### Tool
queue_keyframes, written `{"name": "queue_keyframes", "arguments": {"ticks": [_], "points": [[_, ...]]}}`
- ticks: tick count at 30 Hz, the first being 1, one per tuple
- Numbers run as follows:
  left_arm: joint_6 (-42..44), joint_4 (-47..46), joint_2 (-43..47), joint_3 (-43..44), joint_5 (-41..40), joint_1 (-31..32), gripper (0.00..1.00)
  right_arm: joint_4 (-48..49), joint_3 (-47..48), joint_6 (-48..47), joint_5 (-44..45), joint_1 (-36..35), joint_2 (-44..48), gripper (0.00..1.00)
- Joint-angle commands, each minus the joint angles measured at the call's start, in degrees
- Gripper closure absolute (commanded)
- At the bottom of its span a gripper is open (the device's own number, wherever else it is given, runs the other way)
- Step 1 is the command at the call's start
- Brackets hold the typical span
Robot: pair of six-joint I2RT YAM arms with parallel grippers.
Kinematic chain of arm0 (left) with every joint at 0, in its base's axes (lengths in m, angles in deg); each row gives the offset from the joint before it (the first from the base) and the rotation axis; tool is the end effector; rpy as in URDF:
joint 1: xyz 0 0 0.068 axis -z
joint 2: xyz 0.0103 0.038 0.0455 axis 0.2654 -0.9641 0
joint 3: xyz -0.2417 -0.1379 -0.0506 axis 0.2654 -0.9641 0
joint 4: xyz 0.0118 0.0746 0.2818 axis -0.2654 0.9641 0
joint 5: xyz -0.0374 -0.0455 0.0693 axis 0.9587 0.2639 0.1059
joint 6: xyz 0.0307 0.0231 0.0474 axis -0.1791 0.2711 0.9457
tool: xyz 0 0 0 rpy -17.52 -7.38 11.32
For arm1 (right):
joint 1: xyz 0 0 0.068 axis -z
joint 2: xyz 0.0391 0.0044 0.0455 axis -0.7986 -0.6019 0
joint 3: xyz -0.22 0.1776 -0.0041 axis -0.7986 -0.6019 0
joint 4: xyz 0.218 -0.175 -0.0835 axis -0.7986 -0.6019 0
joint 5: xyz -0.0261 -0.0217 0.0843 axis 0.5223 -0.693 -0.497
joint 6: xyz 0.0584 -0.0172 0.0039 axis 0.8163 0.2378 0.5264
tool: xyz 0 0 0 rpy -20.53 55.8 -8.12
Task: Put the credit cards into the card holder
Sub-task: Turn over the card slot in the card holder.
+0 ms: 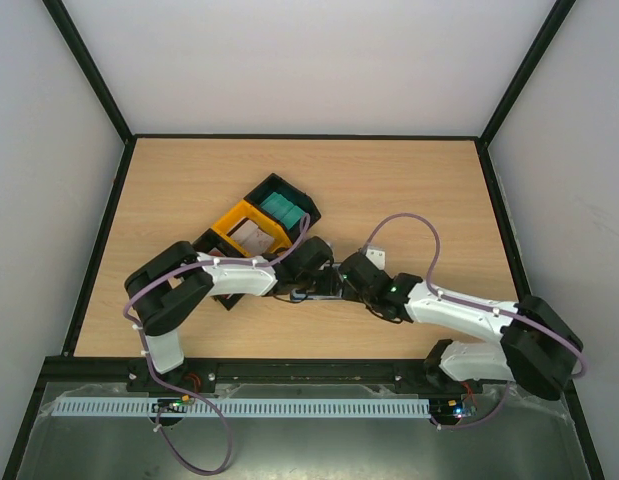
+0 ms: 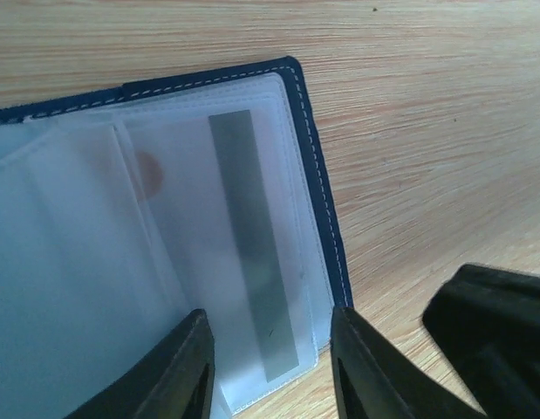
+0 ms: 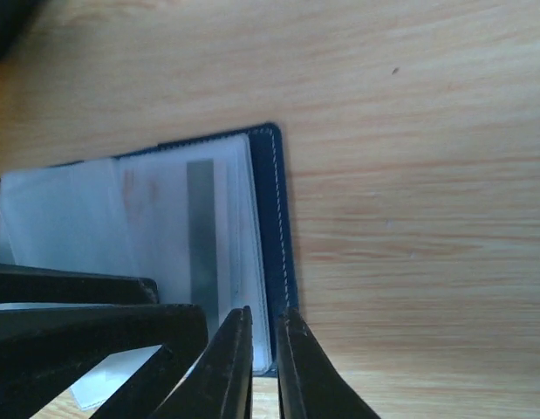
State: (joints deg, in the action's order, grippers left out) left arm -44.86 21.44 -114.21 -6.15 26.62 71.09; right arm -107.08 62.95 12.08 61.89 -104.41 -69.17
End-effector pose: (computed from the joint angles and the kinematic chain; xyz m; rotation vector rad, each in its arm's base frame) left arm 0.2169 -0.3301 0.1256 0.2307 2.6095 -0.9645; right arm 0.1620 0.1912 0.1608 0.1026 2.5682 0.5497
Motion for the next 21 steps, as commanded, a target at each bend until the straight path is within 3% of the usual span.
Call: {"name": "queue_keyframes", "arguments": {"ticks": [1,6,21], "points": [[-0.29,2.05,1.82,-0.96,-1.63,0.2,0.65,4.31,1.16,-0.28,-3.54,-0.09,-1.76,0.92],[-0.46,2.11,2.28,-1.25,-1.67,0.16,0.75,5.1,1.4,-0.69,-3.97,0.42,-3.55,0.95],[-6.12,-2.24,5.33,-7.12,-2.92,0.11,0.86,21.1,-4.56,-1.3,-15.45,5.68,-7.22,0.98]]}}
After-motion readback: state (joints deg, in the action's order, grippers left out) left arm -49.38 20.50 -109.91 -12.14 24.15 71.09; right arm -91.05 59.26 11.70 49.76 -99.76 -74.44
